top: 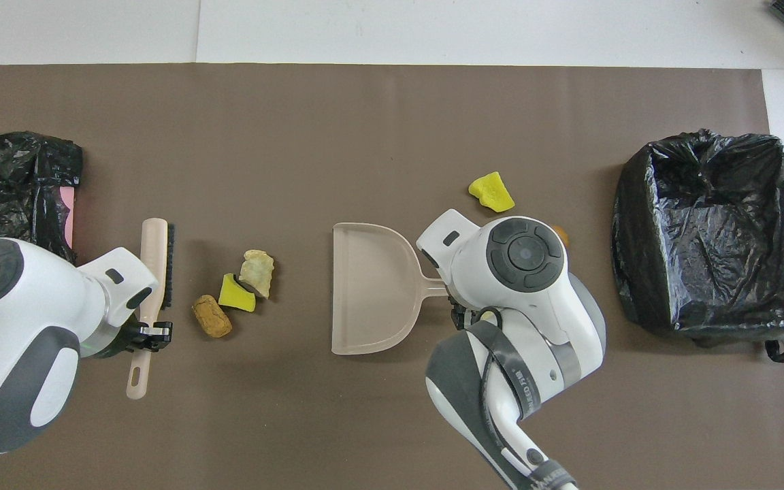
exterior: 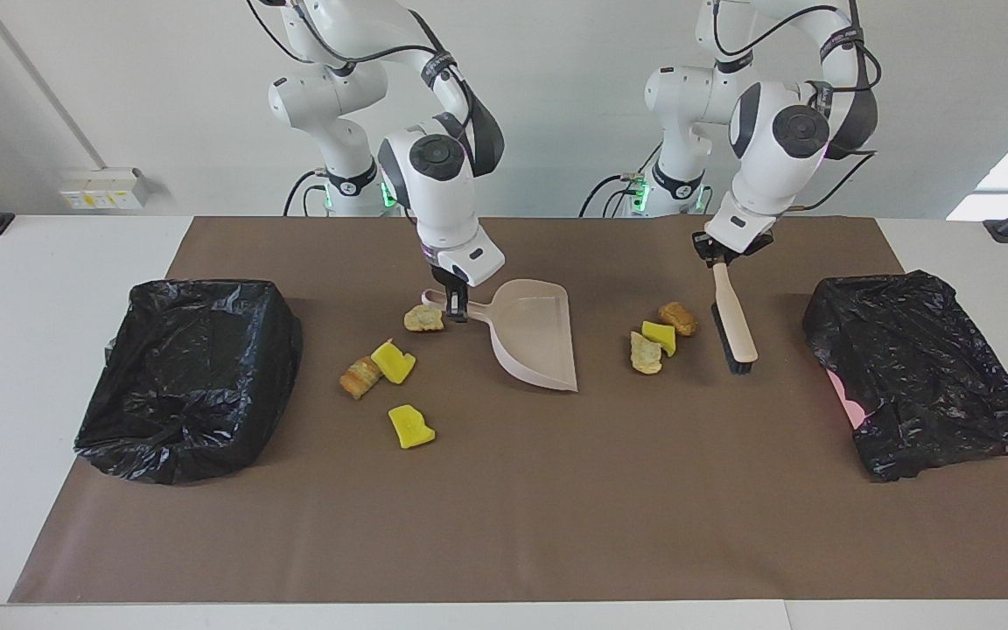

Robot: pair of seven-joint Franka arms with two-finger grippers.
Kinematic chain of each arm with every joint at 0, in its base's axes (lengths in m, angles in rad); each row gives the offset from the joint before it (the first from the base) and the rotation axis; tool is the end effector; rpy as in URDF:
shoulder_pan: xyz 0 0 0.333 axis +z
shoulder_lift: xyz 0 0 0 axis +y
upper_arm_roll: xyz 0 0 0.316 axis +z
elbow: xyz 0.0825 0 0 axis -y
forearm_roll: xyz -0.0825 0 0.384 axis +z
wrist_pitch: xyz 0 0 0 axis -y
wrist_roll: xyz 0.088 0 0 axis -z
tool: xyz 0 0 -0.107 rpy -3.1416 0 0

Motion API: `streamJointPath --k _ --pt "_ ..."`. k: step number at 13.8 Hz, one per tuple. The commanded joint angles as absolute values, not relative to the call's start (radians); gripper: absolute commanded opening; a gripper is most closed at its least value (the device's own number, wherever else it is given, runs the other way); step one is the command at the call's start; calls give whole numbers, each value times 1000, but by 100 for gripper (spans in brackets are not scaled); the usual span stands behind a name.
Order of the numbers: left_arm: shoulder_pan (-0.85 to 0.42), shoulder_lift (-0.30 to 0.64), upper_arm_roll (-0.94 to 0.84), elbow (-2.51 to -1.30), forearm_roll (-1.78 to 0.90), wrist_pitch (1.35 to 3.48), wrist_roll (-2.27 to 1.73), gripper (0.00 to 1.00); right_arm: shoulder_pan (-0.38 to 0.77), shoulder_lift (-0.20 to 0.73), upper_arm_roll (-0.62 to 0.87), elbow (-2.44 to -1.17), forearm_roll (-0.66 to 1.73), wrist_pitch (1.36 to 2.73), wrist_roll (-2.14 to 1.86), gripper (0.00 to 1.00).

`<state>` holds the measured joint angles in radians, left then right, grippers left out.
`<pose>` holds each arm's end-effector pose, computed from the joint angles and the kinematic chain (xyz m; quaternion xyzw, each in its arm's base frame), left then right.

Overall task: Sweep and dump trash in bin
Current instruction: 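Sweep the scraps toward the dustpan with the brush in the left gripper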

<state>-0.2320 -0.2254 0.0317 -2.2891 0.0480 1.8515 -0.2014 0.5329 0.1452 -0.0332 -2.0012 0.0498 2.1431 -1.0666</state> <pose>0.4425 -0.0857 0.4273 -0.9942 0.0093 0.1000 0.0395 0.5097 0.2812 0.3867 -0.7179 -0.6959 -0.0037 0.0182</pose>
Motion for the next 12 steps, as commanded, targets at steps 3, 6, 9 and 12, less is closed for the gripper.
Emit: streamJointPath --k 3,6,9,12 --pt "-200 -245 18 -2325 64 1899 -183 0 529 132 -31 -2019 64 2164 -1052 0" --pt "-173 -249 20 -2379 86 1963 -183 0 529 132 -31 -2019 64 2164 -1052 0" --pt "-190 -274 9 -2485 87 1994 -224 0 529 132 -32 -2019 64 2164 -1051 0" --pt "-273 -290 3 -2549 87 2028 -476 0 529 132 -31 -2019 64 2164 -1051 0"
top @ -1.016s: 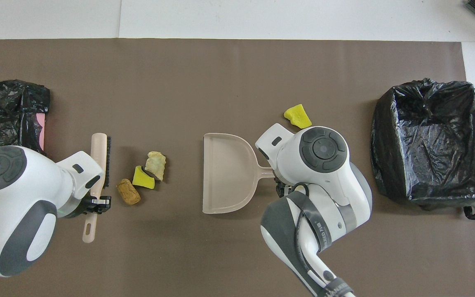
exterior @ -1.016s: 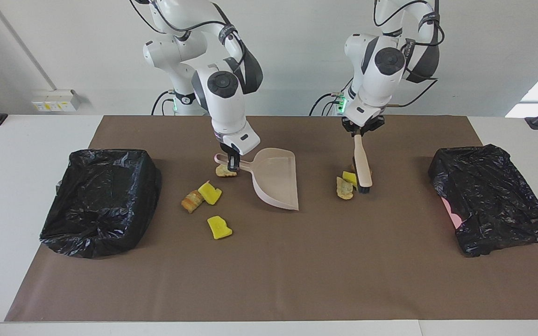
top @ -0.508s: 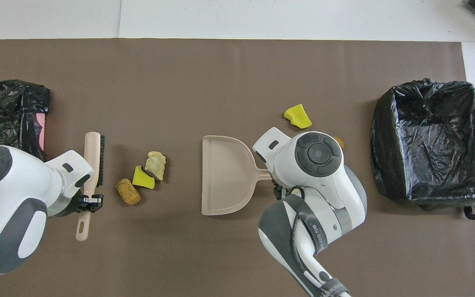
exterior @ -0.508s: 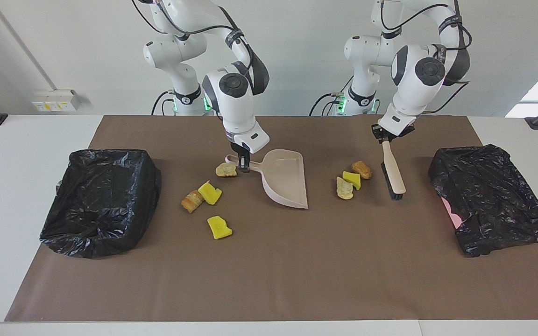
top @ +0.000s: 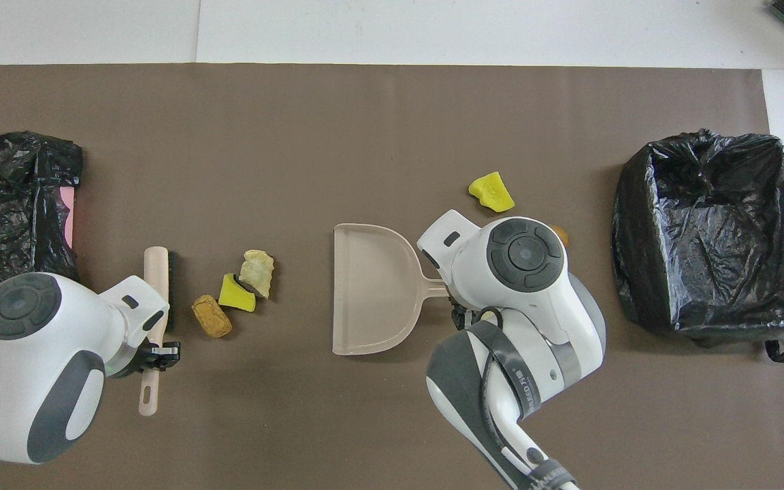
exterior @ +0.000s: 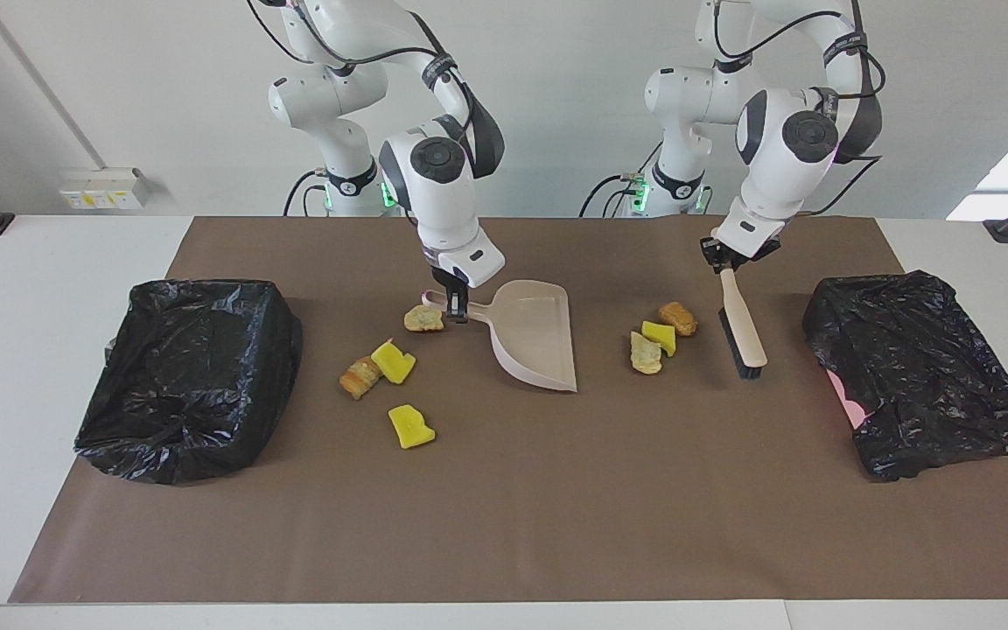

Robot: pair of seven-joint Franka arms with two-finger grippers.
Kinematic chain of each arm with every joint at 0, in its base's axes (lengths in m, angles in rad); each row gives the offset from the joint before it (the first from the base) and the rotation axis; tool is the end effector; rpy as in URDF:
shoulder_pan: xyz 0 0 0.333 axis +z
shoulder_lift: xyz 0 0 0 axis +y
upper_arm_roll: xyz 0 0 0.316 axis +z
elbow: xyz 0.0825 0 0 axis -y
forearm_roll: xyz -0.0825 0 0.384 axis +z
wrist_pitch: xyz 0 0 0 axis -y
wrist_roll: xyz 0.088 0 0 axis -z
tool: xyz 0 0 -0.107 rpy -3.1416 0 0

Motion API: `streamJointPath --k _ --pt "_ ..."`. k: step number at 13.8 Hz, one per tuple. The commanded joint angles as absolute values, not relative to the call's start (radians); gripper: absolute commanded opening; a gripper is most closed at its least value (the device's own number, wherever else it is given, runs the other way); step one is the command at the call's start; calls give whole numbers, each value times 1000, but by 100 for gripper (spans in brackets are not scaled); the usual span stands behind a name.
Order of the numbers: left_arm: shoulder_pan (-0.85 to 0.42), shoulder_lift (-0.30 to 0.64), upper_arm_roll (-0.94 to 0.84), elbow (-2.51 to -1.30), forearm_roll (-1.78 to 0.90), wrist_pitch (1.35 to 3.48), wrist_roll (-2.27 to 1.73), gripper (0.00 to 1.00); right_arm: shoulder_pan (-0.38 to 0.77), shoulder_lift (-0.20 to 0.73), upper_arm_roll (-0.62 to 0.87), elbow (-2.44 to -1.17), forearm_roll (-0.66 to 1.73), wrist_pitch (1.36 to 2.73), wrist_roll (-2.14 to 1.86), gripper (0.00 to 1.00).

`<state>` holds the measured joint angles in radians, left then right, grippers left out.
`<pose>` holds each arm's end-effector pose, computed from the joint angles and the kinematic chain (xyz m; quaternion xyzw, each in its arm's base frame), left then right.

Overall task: Sweep and dump trash in bin
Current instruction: 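Sweep the scraps toward the dustpan with the brush in the left gripper, then push the scraps into the dustpan with the left gripper's brush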

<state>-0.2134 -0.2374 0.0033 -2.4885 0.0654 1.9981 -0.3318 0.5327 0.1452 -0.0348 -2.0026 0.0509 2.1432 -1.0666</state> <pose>0.4065 -0.0826 0.3566 -0.9907 -0.0430 0.1141 0.0602 0.5098 0.2801 0.3861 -0.7188 -0.6950 -0.0032 0.0187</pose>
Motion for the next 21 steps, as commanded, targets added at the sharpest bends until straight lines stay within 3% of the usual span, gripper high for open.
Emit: streamJointPath --k 1,5,11,15,21 --pt "-300 -293 3 -2562 86 2029 -542 0 529 132 -31 -2019 64 2164 -1049 0" --pt "-463 -290 2 -2569 71 2035 -799 0 531 141 -31 -2019 64 2169 -1049 0" --pt "-529 -246 -2 -2533 -31 2144 -787 0 545 147 -31 -2017 64 2189 -1019 0" --pt "-567 -143 -2 -2453 -74 2195 -756 0 545 147 -31 -2016 64 2191 -1019 0" --pt "-574 -126 -3 -2433 -118 2210 -517 0 545 159 -31 -2011 64 2206 -1017 0"
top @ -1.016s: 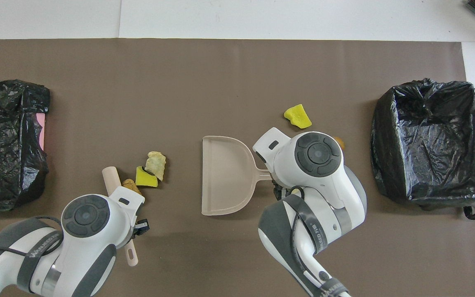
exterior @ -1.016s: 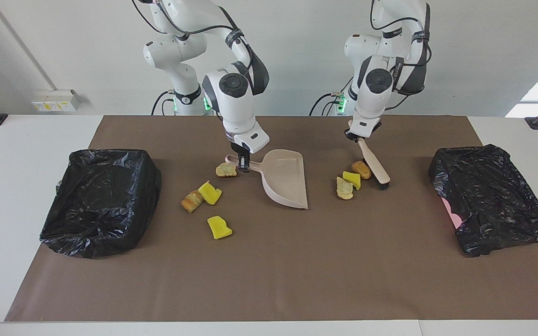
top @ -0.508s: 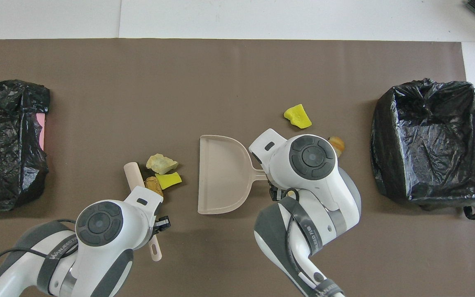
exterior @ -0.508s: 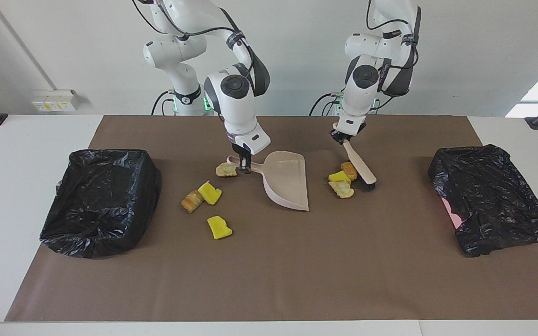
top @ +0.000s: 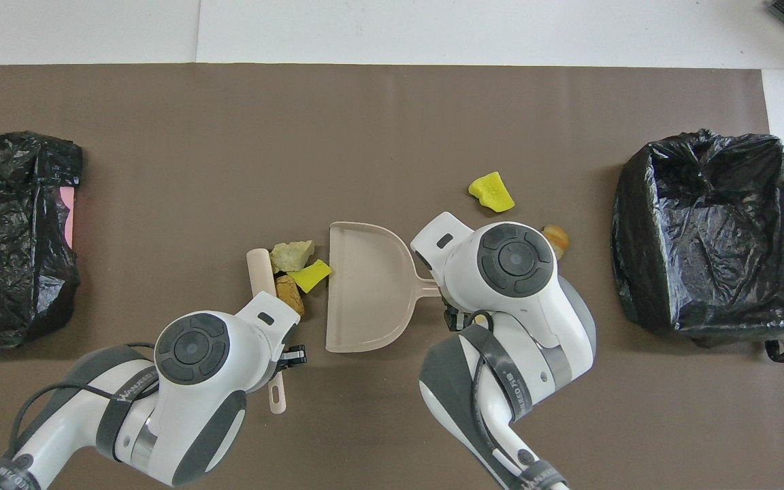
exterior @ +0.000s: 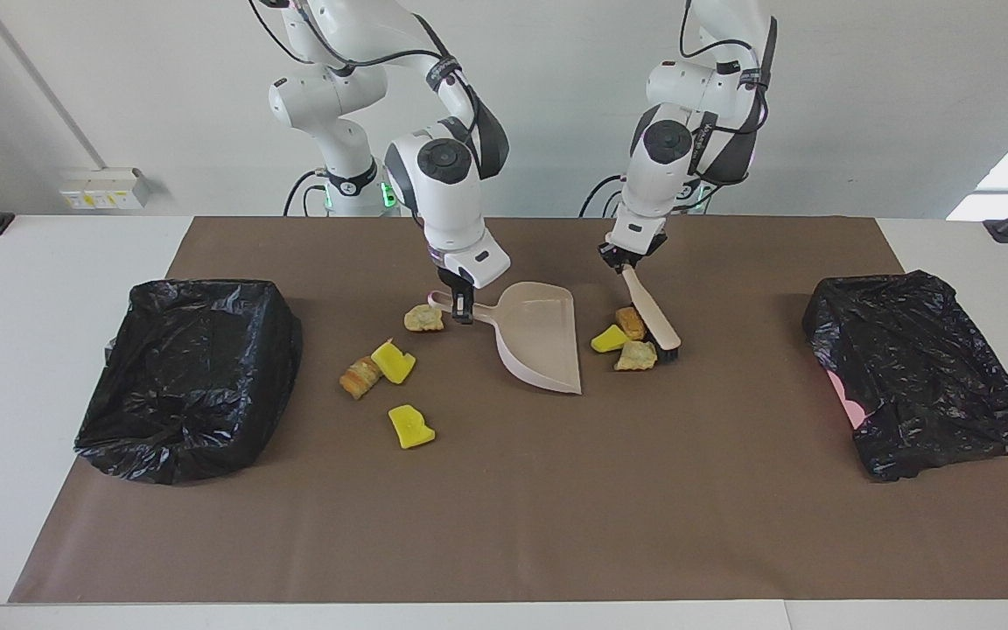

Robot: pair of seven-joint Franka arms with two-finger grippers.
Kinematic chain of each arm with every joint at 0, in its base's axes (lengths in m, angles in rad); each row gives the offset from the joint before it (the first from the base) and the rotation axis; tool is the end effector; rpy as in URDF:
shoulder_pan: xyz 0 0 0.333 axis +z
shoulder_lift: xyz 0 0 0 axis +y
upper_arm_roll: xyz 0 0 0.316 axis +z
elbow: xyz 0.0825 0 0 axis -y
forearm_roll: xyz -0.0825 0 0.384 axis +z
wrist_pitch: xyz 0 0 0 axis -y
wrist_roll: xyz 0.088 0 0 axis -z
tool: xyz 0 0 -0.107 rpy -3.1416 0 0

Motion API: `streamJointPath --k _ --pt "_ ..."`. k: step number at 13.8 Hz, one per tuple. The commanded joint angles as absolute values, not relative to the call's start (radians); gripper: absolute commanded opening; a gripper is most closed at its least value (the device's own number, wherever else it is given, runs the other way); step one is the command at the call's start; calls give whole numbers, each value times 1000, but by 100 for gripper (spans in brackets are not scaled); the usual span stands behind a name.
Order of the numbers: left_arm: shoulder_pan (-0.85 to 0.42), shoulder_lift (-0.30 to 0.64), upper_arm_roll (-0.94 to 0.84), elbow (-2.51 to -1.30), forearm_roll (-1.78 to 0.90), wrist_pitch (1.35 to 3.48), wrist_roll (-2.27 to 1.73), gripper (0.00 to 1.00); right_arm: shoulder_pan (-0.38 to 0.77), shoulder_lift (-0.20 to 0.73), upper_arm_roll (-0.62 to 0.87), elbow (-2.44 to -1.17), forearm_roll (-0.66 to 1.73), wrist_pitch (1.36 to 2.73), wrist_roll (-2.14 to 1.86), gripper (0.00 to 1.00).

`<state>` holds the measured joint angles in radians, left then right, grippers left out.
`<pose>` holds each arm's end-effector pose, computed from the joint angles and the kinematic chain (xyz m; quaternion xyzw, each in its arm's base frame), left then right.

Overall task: Sweep and dump trash in bin
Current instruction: 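Push the scraps into the dustpan with the left gripper's brush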

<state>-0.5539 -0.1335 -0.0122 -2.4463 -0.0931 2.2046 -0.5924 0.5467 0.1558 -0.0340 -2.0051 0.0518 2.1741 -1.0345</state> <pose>0.3819 -0.2464 0.3427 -0.9970 -0.0428 0.0644 0.0001 0.5085 0.2891 0.3815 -0.7252 -0.6883 -0.0113 0.0164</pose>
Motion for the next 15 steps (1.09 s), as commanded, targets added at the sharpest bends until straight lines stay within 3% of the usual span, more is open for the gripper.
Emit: streamJointPath --k 1,8,11,15 --pt "-607 -126 -5 -2428 -150 2210 -471 0 548 169 -31 -2006 64 2207 -1005 0" --pt "-721 -100 -5 -2346 -245 2200 -383 0 557 187 -31 -2005 64 2247 -997 0" --pt "-721 -86 -5 -2266 -267 2192 -400 0 566 195 -31 -2003 64 2275 -968 0" --pt "-710 -103 1 -2249 -265 2086 -402 0 552 196 -29 -2011 66 2301 -989 0"
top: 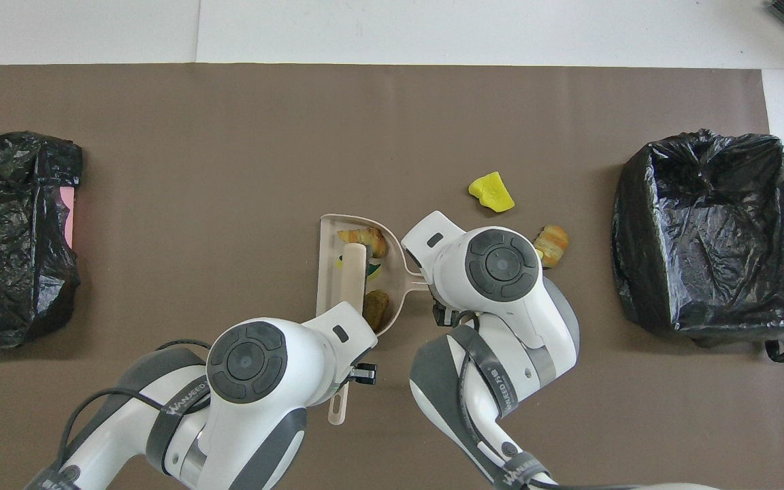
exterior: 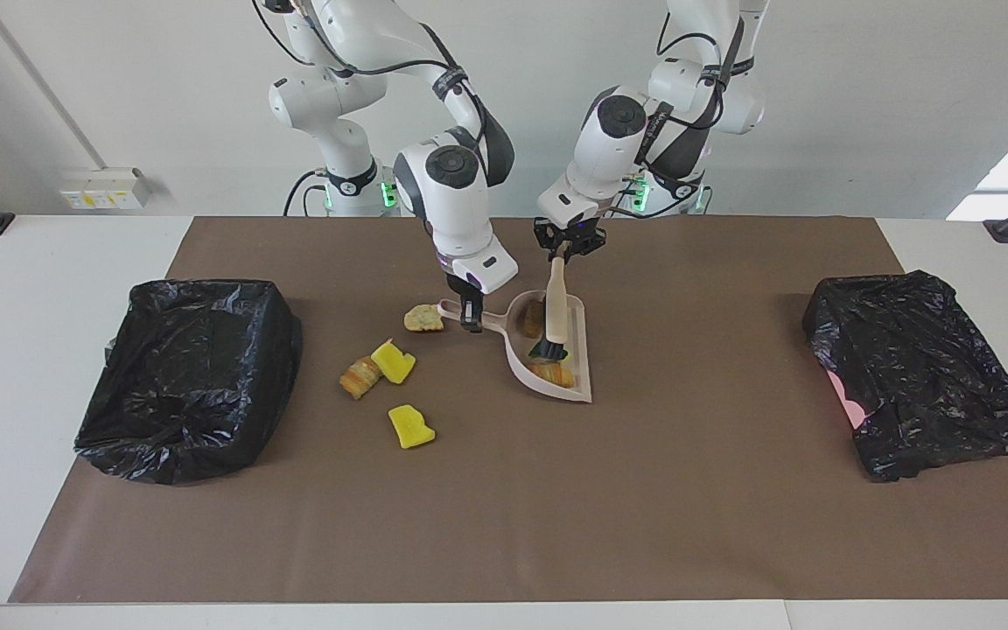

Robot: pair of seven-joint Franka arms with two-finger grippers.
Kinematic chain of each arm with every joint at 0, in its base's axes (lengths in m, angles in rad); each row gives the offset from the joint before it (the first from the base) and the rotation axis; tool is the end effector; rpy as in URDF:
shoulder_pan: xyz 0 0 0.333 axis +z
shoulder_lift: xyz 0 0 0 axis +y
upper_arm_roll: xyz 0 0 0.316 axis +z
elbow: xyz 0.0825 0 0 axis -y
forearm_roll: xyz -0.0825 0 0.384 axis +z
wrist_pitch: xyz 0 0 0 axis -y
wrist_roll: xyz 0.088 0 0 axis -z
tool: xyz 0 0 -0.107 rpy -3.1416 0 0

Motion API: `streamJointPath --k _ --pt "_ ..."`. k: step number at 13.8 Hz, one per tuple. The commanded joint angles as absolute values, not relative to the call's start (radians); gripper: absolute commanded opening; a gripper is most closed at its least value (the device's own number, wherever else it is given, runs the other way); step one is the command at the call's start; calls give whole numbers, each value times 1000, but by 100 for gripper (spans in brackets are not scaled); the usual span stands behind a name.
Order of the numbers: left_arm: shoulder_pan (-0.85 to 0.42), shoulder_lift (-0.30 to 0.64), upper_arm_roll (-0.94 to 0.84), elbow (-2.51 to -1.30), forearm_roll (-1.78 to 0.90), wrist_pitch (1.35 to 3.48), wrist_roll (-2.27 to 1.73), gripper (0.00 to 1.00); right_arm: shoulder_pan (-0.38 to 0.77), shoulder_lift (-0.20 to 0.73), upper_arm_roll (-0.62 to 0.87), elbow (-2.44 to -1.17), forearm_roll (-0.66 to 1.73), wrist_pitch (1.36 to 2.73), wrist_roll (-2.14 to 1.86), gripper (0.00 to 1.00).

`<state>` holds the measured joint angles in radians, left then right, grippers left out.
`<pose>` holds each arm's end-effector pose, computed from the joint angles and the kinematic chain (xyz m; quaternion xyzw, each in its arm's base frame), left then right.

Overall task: Sweep and dump trash in bin
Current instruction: 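Push the scraps into the dustpan with the left gripper's brush, then carry the dustpan to the black bag with the right gripper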

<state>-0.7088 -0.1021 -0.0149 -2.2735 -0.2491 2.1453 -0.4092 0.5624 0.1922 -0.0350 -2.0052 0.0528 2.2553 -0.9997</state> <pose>0.3672 -0.3384 0.3986 0.9908 -0.0873 -0.0660 0.0797 0.5130 0.3011 0.3674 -0.7327 -0.6797 -0.0324 0.0103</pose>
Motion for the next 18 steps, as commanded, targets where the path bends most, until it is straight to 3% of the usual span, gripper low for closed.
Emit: streamJointPath --k 1,9,13,18 --pt "-698 -119 9 -2244 -256 2051 -400 0 551 196 -29 -2014 84 2304 -997 0" --pt "-689 -181 -27 -2305 -195 1999 -662 0 457 176 -29 -1991 230 2264 -1219 0" --pt "-693 -216 -133 -2378 -195 2014 -805 0 341 152 -31 -1889 236 2050 -1304 0" --pt "-872 -218 -155 -2482 -196 2136 -960 0 178 104 -35 -1872 259 1942 -1457 0"
